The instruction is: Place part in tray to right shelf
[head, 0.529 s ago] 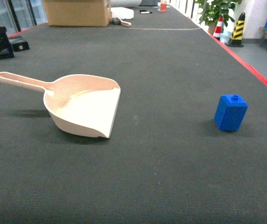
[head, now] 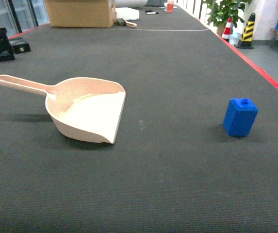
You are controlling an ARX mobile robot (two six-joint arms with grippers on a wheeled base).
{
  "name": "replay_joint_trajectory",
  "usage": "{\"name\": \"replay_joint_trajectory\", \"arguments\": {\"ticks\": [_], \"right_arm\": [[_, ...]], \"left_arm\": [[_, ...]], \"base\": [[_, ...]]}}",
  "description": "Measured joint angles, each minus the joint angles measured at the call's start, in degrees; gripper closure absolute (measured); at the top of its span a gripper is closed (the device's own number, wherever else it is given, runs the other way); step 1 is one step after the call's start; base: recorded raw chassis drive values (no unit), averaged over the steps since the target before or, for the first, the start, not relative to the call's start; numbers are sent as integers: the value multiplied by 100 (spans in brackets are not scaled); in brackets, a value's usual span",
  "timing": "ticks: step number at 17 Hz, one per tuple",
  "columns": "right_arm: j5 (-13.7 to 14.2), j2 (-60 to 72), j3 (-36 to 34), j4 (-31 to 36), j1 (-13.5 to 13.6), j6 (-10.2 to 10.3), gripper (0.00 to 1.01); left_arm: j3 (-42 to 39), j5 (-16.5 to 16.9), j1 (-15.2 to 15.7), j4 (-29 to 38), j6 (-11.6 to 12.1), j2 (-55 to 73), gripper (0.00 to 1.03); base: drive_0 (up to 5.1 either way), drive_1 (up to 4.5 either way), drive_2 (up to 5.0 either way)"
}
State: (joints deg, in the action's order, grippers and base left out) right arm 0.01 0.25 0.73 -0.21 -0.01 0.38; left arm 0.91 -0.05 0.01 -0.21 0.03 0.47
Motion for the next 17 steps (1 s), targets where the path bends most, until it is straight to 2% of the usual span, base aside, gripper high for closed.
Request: {"name": "replay_joint_trajectory", "arguments": {"ticks": [17], "right_arm": [[0, 0, 0, 0, 0, 0, 3]], "left_arm": [[0, 0, 0, 0, 0, 0, 5]], "base": [[0, 0, 0]]}}
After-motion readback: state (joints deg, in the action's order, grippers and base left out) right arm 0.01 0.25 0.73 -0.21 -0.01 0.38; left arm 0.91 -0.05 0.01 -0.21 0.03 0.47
